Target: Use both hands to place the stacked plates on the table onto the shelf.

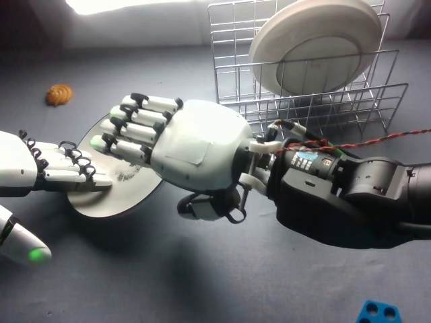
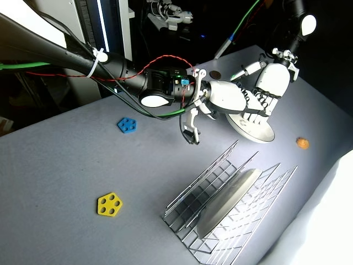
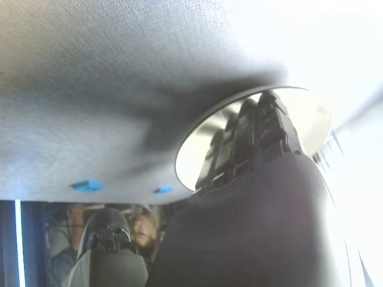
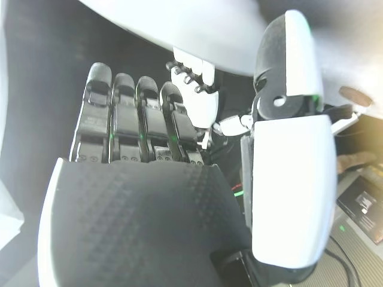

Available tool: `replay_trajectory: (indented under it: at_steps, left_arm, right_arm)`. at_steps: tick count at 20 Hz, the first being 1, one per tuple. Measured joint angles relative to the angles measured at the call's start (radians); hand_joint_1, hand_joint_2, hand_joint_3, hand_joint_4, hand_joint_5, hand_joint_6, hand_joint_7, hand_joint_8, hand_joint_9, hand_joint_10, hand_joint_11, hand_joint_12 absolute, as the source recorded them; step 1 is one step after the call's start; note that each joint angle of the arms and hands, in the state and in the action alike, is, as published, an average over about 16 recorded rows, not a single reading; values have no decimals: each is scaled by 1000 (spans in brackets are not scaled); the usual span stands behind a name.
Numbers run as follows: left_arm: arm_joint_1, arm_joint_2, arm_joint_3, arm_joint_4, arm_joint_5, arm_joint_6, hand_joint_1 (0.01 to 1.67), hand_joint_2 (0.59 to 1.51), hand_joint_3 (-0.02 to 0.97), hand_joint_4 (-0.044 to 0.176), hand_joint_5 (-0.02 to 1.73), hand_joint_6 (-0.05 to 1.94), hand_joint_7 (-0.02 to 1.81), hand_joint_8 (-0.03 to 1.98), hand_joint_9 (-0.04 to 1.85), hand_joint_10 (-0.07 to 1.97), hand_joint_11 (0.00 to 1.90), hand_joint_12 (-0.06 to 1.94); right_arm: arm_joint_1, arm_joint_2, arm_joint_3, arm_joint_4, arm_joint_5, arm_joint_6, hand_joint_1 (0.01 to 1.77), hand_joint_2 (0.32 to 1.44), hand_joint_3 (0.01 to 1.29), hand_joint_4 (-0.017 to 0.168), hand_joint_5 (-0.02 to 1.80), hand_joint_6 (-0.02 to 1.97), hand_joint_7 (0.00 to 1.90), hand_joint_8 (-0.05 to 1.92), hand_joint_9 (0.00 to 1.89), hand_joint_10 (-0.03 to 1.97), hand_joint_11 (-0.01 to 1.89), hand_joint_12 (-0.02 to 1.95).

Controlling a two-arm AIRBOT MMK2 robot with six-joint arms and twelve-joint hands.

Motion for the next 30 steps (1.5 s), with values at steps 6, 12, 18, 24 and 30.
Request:
replay_trajectory:
  at_steps: [6,12,18,24,30]
  left_arm:
    - [9,-4,7,-11,-6,-1,14,985,20,-3,-17,-38,-9,-15,20,-53,8,-40]
    - [9,-8,14,-12,-12,-2,14,980,20,-3,-17,-38,-9,-16,19,-53,9,-40]
    - [9,-11,21,-12,-18,-4,15,977,20,-3,-17,-37,-9,-16,19,-53,9,-40]
    - [9,-13,25,-12,-22,-9,14,977,19,-3,-17,-38,-9,-16,20,-53,8,-40]
    - [5,-14,28,-10,-24,-15,14,975,20,-4,-17,-39,-9,-17,20,-54,7,-41]
  right_arm:
    - [-16,-46,72,0,4,9,1186,962,12,3,31,24,24,21,26,20,18,47]
    - [-16,-98,139,0,7,23,1268,958,12,3,34,23,33,20,29,16,21,171]
    - [-12,-124,167,0,14,34,1326,972,12,3,166,32,157,26,135,39,47,519]
    - [-8,-127,171,-8,34,35,1320,986,12,2,482,219,475,207,451,222,282,929]
    - [-8,-120,163,-17,57,33,1305,969,12,0,792,485,815,406,796,527,611,1116]
